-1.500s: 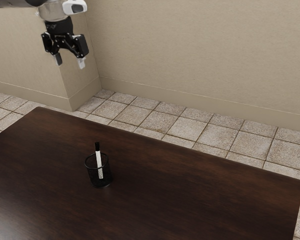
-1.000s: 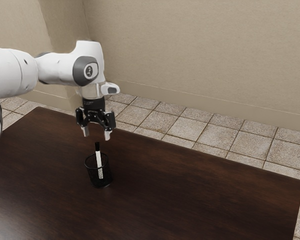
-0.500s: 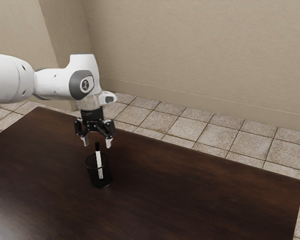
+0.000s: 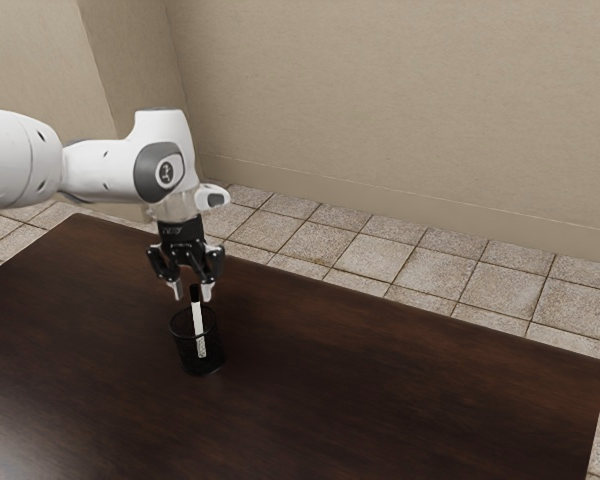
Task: Take the marker out of the pen holder and place it to the left of the pen holder.
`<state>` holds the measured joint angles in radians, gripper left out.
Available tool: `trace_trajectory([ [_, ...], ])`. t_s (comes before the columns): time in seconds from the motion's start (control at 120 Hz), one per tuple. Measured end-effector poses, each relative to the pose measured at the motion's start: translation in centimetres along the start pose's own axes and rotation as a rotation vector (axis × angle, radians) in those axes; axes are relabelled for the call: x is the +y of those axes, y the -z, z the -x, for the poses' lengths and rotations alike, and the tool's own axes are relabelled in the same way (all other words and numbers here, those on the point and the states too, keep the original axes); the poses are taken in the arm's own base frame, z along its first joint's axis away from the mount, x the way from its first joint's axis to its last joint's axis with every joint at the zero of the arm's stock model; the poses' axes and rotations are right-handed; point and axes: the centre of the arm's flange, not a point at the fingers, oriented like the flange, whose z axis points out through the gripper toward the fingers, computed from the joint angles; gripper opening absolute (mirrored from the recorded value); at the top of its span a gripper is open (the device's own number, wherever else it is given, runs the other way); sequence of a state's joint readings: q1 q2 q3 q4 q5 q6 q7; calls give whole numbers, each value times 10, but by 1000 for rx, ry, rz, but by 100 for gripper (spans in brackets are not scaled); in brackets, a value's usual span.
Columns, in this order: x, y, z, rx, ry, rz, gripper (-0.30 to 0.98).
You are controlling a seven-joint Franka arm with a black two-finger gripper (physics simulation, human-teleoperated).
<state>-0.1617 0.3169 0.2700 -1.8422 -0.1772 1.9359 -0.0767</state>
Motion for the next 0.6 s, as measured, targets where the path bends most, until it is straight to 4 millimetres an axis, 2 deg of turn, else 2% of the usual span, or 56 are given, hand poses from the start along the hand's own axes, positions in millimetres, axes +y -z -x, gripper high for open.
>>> trace_trajectory([
  [0.108,1,1,1,3,2,0,18],
  [0.2,2,2,1,4,3,-1,8],
  [0.392,1,6,2,11,7,-3,-1],
  [0.458,3,13,4,21,4,-1,-3],
  [0.525,16,27,20,40,-22,4,-4],
  [0.6,23,56,54,77,-57,6,-6],
])
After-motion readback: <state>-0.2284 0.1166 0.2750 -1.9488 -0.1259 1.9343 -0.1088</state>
